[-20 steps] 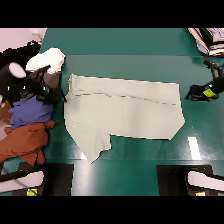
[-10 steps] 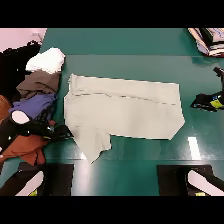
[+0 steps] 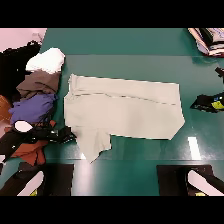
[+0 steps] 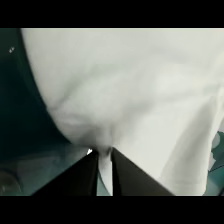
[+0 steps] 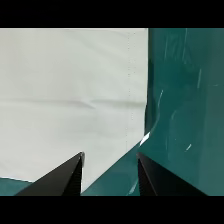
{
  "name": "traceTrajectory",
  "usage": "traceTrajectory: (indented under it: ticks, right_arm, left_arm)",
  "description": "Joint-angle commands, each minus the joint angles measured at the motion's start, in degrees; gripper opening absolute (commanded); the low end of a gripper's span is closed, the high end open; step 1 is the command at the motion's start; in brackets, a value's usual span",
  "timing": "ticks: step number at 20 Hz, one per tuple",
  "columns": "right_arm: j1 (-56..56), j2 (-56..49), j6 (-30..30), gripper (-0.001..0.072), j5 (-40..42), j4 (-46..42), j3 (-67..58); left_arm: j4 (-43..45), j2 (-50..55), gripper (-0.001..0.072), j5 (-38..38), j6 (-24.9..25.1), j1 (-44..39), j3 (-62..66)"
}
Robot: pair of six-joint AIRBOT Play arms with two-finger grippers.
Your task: Fold the shirts.
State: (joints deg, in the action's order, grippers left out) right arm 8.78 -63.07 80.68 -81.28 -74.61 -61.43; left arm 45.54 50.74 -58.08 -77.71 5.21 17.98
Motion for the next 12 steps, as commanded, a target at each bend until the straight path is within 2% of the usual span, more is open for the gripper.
traceTrajectory:
  ticks: [1,2,6,7,8,10,11,12]
  right_arm:
    - [0.0,0.1,0.4,0.0385,-1.3,1.2,2.0]
    - [0.0,0.1,0.5,0.0385,-1.9,1.1,3.9]
    - [0.0,0.1,1.4,0.0389,-2.7,1.0,14.0]
    - [0.0,0.1,1.6,0.0416,-2.6,1.1,16.6]
    - [0.0,0.1,2.4,0.053,-2.0,1.3,18.8]
    - [0.0,0.1,2.6,0.0529,1.5,3.4,23.1]
    - [0.0,0.0,2.6,0.0508,3.3,5.4,24.8]
    - [0.0,0.0,2.4,0.0456,5.1,7.4,26.2]
  left_arm:
    - [-5.7,-0.2,0.0097,2.4,3.1,0.1,-0.1]
    - [-5.7,-0.2,0.0022,1.8,3.7,0.1,0.4]
    - [-5.6,-0.2,0.0022,-1.6,5.0,0.1,3.1]
    - [-5.6,-0.2,0.0022,-1.9,5.8,0.1,3.8]
    - [-5.6,-0.2,0.0022,-1.9,5.8,0.1,4.2]
    - [-5.7,-0.2,0.0022,-1.7,5.8,0.1,4.4]
    - [-5.6,-0.2,0.0022,-1.5,5.8,0.1,4.4]
    - [-5.6,-0.2,0.0022,-1.4,5.8,0.1,4.4]
